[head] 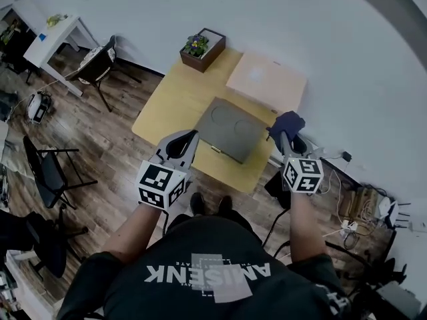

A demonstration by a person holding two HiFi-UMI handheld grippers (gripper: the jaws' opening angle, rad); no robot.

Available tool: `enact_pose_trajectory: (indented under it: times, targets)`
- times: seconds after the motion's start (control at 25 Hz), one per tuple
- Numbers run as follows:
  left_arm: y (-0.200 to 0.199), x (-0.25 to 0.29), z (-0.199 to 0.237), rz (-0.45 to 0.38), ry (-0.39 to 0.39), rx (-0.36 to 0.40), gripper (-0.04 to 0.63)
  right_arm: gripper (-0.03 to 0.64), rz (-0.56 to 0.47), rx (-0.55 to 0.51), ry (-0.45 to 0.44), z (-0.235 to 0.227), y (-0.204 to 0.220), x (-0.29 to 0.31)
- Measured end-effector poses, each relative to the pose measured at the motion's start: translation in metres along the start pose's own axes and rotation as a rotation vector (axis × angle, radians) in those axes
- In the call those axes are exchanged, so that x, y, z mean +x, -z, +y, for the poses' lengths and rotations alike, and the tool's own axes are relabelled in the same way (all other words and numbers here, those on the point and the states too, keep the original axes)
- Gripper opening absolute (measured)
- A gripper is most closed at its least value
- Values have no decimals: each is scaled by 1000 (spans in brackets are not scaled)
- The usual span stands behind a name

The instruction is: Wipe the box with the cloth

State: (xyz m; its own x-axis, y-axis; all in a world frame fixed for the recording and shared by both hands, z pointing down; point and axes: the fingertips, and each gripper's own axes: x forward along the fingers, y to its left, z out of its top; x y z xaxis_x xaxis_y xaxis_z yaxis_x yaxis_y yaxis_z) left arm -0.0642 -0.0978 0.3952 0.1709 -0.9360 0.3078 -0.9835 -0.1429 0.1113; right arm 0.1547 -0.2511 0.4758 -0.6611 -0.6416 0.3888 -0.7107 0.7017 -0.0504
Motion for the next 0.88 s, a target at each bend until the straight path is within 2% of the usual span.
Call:
enact_pose_trajectory:
  times: [0.32,0.64,0.88]
  targets:
    - [26,11,-6,59,-92,-76,2,81,140,-14,-67,-28,72,69]
    - [47,12,-7,125,-150,-82,2,81,259,6,-70,-38,131,108]
    - [53,2,-4,143,-170,-86,2,81,302,8,-92,-25,153,122]
